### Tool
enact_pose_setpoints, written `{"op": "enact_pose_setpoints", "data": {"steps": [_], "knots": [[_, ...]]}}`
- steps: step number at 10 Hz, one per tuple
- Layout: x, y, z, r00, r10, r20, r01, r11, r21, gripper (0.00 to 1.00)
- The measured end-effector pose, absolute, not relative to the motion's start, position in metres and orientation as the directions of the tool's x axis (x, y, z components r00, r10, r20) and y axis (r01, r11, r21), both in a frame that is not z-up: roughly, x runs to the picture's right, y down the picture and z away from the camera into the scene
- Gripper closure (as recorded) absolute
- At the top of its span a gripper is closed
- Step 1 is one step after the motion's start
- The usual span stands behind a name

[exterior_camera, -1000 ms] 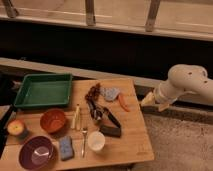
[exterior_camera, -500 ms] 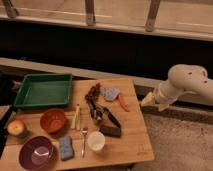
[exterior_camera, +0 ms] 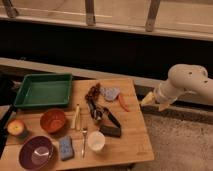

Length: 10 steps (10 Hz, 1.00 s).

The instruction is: Stack bowls into tray

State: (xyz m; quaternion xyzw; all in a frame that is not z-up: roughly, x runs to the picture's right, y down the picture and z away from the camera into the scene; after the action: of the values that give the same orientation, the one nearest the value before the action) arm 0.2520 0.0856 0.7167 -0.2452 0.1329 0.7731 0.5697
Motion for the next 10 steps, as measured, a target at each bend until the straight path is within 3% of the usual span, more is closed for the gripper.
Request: {"op": "enact_pose_setpoints", "data": {"steps": [5, 10], "knots": [[0.224, 0.087, 0.71, -0.117, 0.84, -0.53, -0.972, -0.206, -0.112, 0.35], [0.096, 0.086, 0.705, 0.13, 0.845, -0.519, -0.969, -0.003, -0.248, 0.35]]}}
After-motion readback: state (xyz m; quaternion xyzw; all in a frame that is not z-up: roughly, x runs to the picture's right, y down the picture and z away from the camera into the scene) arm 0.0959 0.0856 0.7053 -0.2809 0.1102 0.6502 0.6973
